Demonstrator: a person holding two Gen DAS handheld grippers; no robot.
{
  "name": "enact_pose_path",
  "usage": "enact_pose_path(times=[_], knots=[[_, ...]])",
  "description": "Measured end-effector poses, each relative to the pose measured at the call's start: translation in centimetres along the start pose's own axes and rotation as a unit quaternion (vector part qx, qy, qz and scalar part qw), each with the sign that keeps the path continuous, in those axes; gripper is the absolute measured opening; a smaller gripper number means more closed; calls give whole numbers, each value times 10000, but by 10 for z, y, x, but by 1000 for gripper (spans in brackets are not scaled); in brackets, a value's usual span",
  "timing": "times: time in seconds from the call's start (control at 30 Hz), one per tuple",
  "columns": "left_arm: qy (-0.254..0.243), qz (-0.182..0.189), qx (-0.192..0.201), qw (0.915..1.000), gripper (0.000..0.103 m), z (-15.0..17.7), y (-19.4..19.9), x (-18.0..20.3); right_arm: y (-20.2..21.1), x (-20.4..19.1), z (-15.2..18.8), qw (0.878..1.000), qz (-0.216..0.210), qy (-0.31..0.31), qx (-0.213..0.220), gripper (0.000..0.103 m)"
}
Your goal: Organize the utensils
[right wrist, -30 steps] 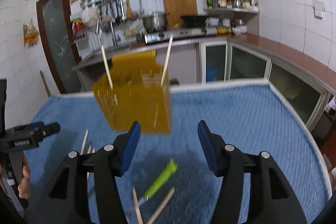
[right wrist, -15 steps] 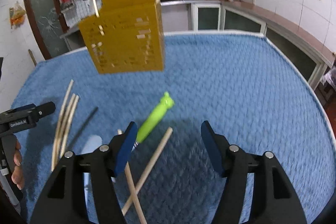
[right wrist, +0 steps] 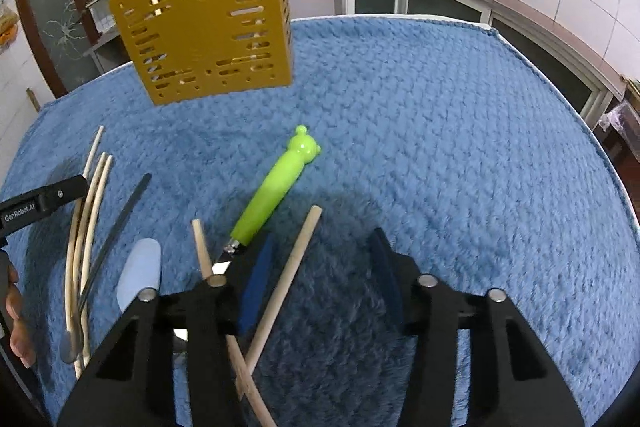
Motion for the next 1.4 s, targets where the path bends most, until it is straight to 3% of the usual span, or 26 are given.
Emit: enact_pose_path(times=[0.03,0.13,0.4,0.53,0.7,0.97,1.2,1.4], knots=[[-29,-50,-9,10000,57,-2,-2,2,0,-1,0,10000,-41,8,-43,31],[-109,-139,-58,9998,50,-12,-8,7,-1,-7,-2,9999,-51,73,-147,20],[-361,-355,-143,9986,34,-30,-20,24,-7,-6,-11,9994,-112,-75,-315,19],[-385,-372,-132,9985,27,-32,-21,27,-10,-8,-15,9995,-55,-128,-285,13],[-223,-304,-66,9993,10,-33,-20,17,-12,-2,-18,9991,-155,-311,-243,9],[44,48,-48,10000,4,-29,-6,4,-2,21,-26,9963,-476,-708,-75,6],[100,195,98,9997,4,-25,14,6,21,37,-41,9930,-715,-859,383,6],[110,536,318,9980,4,-27,39,7,45,40,-53,9887,-885,-874,833,6]])
Point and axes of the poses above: each gripper's, at about its wrist camera, not at the fingertips, and y roughly against the way its jaws point, x to its right, z to its underside, the point moved 2 cm from there along -y, roughly the way its jaws point
